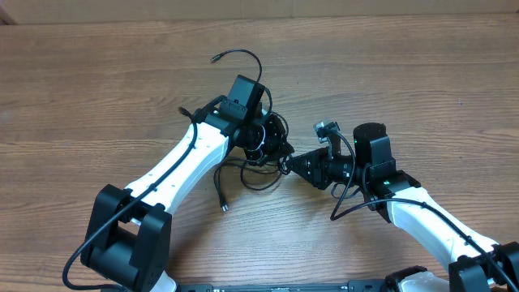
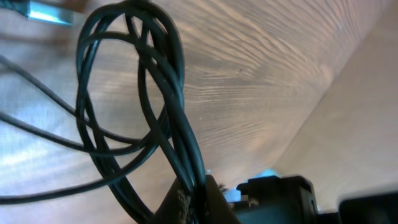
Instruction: Untangle cables
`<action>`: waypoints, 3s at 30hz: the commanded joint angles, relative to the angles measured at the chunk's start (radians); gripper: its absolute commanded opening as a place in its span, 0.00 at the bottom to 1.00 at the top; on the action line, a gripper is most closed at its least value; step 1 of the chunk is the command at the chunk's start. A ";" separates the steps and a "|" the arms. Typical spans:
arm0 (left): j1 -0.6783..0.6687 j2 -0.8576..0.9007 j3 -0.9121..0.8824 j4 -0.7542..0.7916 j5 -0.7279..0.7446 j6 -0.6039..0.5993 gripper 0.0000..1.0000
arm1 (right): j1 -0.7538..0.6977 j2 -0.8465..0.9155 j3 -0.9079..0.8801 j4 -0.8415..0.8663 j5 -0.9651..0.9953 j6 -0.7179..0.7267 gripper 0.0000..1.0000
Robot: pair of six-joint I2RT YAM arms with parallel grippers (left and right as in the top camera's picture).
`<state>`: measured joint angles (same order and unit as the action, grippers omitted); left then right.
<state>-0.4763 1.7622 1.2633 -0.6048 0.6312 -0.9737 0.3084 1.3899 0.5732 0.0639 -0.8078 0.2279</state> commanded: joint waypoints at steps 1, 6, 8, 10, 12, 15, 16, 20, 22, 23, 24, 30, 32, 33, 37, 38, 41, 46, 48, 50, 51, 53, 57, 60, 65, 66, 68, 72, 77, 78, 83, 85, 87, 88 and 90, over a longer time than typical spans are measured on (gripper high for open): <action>0.053 0.009 0.016 0.029 0.035 0.307 0.04 | 0.003 -0.007 -0.003 -0.013 -0.029 0.017 0.67; 0.177 0.009 0.017 -0.003 0.285 0.670 0.04 | -0.002 -0.007 -0.003 -0.021 -0.032 0.080 1.00; 0.233 0.009 0.017 -0.063 0.312 0.769 0.04 | -0.016 -0.007 -0.003 -0.018 -0.031 0.098 1.00; 0.275 0.009 0.017 -0.129 0.328 0.861 0.04 | -0.031 -0.007 -0.003 -0.013 -0.024 0.113 1.00; 0.302 0.009 0.017 -0.196 0.396 1.001 0.04 | -0.035 -0.007 -0.003 0.005 0.008 0.158 1.00; 0.313 0.009 0.017 -0.288 0.475 1.175 0.04 | -0.026 -0.007 -0.003 0.072 0.029 0.197 0.96; 0.313 0.009 0.017 -0.306 0.465 1.192 0.04 | -0.019 -0.007 -0.003 0.100 0.030 0.211 0.92; 0.303 0.009 0.017 -0.326 0.447 1.191 0.04 | 0.033 -0.006 -0.003 0.192 0.052 0.237 0.80; 0.293 0.009 0.017 -0.326 0.451 1.191 0.04 | 0.069 -0.006 -0.003 0.201 0.127 0.237 0.80; 0.288 0.009 0.017 -0.326 0.451 1.191 0.04 | 0.088 -0.003 -0.003 0.200 0.179 0.237 0.79; 0.283 0.009 0.017 -0.325 0.451 1.192 0.04 | 0.103 0.001 -0.003 0.201 0.216 0.237 0.79; 0.266 0.009 0.017 -0.327 0.457 1.191 0.04 | 0.171 0.058 -0.003 0.273 0.315 0.236 0.79; 0.266 0.009 0.017 -0.328 0.473 1.191 0.04 | 0.181 0.079 -0.003 0.315 0.324 0.236 0.78; 0.266 0.009 0.017 -0.328 0.475 1.191 0.04 | 0.180 0.093 -0.003 0.333 0.337 0.237 0.77; 0.266 0.009 0.017 -0.335 0.473 1.197 0.04 | 0.180 0.117 -0.003 0.351 0.390 0.236 0.73; 0.267 0.009 0.017 -0.337 0.473 1.203 0.04 | 0.180 0.118 -0.003 0.351 0.397 0.234 0.73; 0.272 0.009 0.017 -0.338 0.473 1.207 0.04 | 0.180 0.120 -0.003 0.351 0.397 0.182 0.70; 0.297 0.009 0.017 -0.346 0.459 1.206 0.04 | 0.179 0.120 -0.003 0.343 0.396 0.157 0.60; 0.315 0.009 0.017 -0.360 0.459 1.206 0.04 | 0.179 0.120 -0.003 0.344 0.396 0.157 0.56; 0.325 0.009 0.017 -0.367 0.462 1.206 0.04 | 0.179 0.120 -0.003 0.344 0.397 0.157 0.54; 0.327 0.009 0.017 -0.367 0.467 1.206 0.04 | 0.179 0.120 -0.003 0.344 0.397 0.157 0.54; 0.327 0.009 0.017 -0.367 0.488 1.206 0.04 | 0.183 0.120 -0.003 0.349 0.396 0.157 0.54; 0.318 0.009 0.017 -0.367 0.515 1.205 0.04 | 0.193 0.122 -0.003 0.380 0.394 0.158 0.52; 0.317 0.009 0.017 -0.367 0.514 1.205 0.04 | 0.196 0.122 -0.003 0.410 0.349 0.158 0.52; 0.317 0.009 0.017 -0.367 0.515 1.197 0.04 | 0.200 0.123 -0.003 0.424 0.285 0.164 0.50; 0.317 0.009 0.017 -0.367 0.516 1.194 0.04 | 0.203 0.126 -0.003 0.424 0.295 0.164 0.49; 0.317 0.009 0.017 -0.367 0.537 1.195 0.04 | 0.210 0.138 -0.003 0.427 0.311 0.165 0.46; 0.317 0.009 0.017 -0.367 0.567 1.195 0.04 | 0.228 0.173 -0.003 0.472 0.335 0.169 0.41; 0.303 0.009 0.017 -0.367 0.566 1.200 0.04 | 0.242 0.179 -0.003 0.562 0.335 0.214 0.29; 0.298 0.009 0.017 -0.367 0.565 1.208 0.04 | 0.242 0.179 -0.003 0.565 0.335 0.226 0.19; 0.293 0.009 0.017 -0.370 0.457 1.221 0.04 | 0.212 0.177 -0.003 0.544 0.201 0.280 0.04; 0.292 0.009 0.017 -0.383 0.294 1.221 0.04 | 0.164 0.175 -0.003 0.562 0.083 0.342 0.04; 0.292 0.009 0.016 -0.401 0.112 1.200 0.04 | 0.086 0.171 -0.003 0.598 -0.051 0.434 0.04; 0.292 0.009 0.016 -0.410 0.032 1.178 0.04 | 0.044 0.169 -0.003 0.625 -0.118 0.473 0.04; 0.292 0.009 0.016 -0.417 -0.082 1.131 0.04 | -0.057 0.169 -0.003 0.724 -0.253 0.591 0.04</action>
<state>-0.1772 1.7702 1.2667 -1.0142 0.8341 0.2043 0.3576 1.5661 0.5667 0.7216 -0.8078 0.6434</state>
